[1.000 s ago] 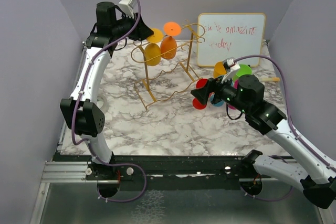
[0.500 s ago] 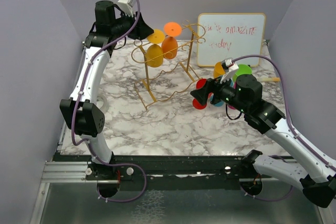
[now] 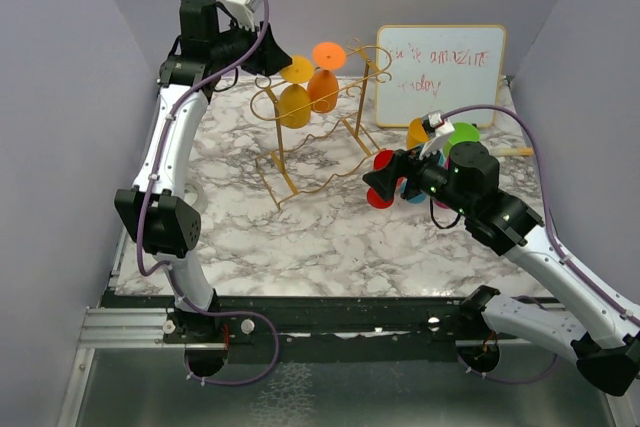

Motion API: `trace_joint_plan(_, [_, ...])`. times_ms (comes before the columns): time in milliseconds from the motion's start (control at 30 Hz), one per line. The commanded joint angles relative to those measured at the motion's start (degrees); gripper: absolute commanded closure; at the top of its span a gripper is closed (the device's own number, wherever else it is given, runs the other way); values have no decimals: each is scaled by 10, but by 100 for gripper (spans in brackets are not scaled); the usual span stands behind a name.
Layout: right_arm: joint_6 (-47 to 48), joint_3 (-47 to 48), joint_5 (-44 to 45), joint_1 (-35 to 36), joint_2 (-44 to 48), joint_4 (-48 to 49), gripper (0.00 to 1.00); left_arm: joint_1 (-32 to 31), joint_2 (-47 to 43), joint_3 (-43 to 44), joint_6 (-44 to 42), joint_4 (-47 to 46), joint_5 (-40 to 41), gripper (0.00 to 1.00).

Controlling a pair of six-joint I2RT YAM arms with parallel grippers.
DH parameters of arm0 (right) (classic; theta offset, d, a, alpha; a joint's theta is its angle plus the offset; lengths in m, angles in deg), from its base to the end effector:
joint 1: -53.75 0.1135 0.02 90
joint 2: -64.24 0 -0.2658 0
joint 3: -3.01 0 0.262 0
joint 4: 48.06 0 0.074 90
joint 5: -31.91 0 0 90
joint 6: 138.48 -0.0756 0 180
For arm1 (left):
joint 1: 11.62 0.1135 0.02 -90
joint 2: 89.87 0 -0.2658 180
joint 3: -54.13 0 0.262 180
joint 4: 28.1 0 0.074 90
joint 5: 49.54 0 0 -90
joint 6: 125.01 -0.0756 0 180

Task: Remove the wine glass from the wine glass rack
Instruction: Pick up the wine glass from the wine rack.

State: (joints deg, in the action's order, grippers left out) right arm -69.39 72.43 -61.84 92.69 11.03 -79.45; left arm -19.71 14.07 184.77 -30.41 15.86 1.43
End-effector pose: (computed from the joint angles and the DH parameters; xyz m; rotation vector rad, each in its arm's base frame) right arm 0.1965 0.1651 0.3604 -0.3463 1.8778 0.7825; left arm 0.4337 -0.1097 0.4498 0.5288 1.7998 -0.7871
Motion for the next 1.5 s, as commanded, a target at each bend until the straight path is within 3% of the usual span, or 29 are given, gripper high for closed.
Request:
trace_joint_plan(0, [7,19,9,0,0,-13,15,1,19,20,-22,35,-21,50])
trace_joint_plan(200, [7,19,9,0,-4,-12,15,1,27,24,-29,43,-36,51])
trace_joint_plan(467, [7,22,2,-1,-10,-7,15,1,27,25,-36,45,-44,76])
trace_joint_plan(933, [8,20,12,0,2,-14,15,1,27,22,-35,45,-35,100])
trace_joint_plan(1467, [8,16,22,0,7,-14,15,12,20,23,13,-7,-87,100])
